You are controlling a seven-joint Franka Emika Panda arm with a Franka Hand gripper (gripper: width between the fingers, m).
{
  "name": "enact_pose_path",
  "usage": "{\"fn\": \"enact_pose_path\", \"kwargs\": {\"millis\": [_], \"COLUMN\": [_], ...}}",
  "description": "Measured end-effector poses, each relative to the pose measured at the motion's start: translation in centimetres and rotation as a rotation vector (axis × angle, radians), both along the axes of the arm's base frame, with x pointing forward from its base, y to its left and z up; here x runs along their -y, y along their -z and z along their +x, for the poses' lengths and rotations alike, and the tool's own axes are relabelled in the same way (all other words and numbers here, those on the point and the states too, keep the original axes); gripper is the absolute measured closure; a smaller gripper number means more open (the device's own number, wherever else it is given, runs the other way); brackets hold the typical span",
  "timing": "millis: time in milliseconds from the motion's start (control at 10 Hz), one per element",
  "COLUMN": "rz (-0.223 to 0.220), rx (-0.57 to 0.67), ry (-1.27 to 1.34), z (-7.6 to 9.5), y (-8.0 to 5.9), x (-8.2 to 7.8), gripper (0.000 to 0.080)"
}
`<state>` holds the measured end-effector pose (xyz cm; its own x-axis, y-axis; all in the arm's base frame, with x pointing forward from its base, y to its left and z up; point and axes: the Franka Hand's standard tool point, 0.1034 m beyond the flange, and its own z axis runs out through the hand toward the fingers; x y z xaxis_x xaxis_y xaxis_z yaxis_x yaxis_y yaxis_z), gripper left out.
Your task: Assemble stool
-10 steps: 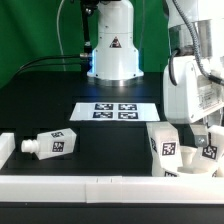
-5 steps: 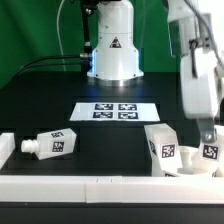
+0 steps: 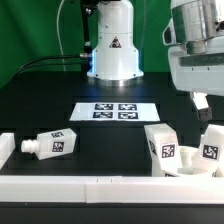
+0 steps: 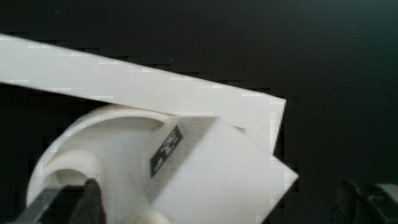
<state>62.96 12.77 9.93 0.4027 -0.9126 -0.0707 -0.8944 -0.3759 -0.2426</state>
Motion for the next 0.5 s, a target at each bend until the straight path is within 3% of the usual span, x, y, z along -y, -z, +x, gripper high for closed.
{"fn": "enact_pose_path", "kwargs": {"millis": [300, 500], "rz": [-0.176, -0.209], "rx": [0.073, 0.085], "ry": [-0.66, -0.819], "z": [0.78, 0.81], "y": [-1.23, -1.23], "x": [-0.22, 0.06], "gripper": [0.015, 0.015]}}
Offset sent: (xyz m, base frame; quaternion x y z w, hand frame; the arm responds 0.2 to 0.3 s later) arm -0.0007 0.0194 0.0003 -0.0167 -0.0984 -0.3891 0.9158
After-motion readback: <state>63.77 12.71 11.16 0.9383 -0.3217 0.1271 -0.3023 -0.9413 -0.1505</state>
